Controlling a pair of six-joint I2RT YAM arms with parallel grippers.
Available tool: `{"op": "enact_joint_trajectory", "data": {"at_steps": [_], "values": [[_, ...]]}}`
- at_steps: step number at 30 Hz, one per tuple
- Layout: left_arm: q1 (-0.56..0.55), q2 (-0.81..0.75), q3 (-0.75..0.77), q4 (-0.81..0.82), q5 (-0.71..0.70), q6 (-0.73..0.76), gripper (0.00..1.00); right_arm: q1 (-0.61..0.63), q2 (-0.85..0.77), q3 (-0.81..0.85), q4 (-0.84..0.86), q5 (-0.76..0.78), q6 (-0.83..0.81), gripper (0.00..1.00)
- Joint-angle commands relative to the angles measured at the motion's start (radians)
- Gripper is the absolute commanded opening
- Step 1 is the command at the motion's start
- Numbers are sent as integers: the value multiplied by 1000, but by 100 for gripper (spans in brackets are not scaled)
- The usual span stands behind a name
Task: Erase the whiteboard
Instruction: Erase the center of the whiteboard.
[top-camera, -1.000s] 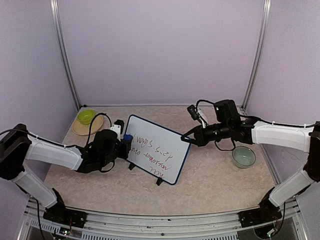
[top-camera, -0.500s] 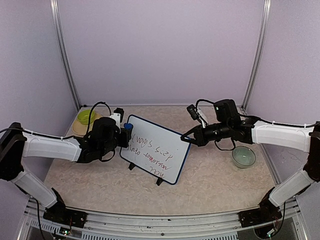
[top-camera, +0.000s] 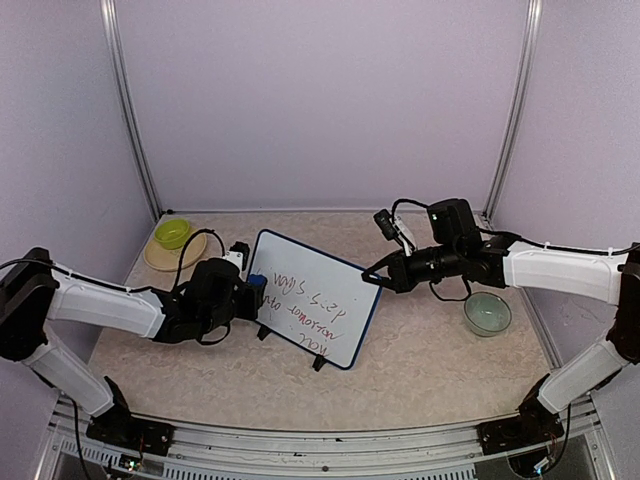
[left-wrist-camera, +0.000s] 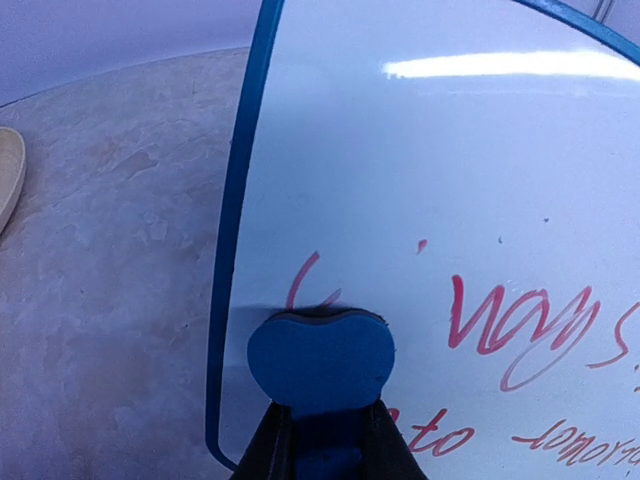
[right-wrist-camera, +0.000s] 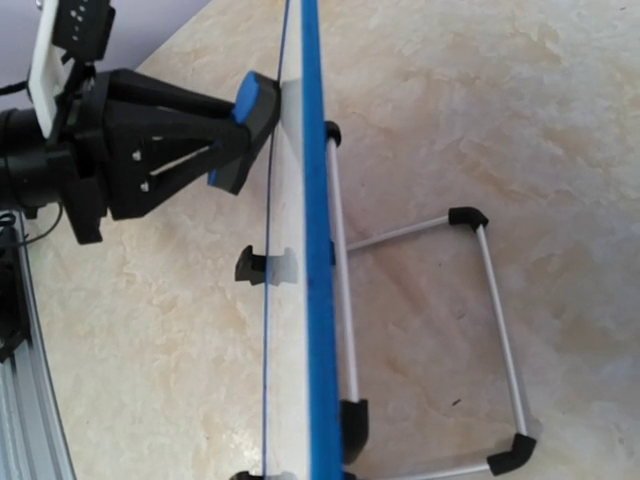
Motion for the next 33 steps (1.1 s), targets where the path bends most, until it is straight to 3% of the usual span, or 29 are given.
{"op": "enact_joint_trajectory", "data": {"at_steps": [1, 21, 33], "values": [[11, 48, -31, -109, -19, -79, 16, 8, 8, 10, -62, -5, -60, 0], [90, 5, 183, -62, 37, 55, 17, 8, 13, 39, -92, -1, -66, 0], [75, -14, 23, -42, 94, -31, 17, 8, 20, 32, -84, 0, -67, 0]]}}
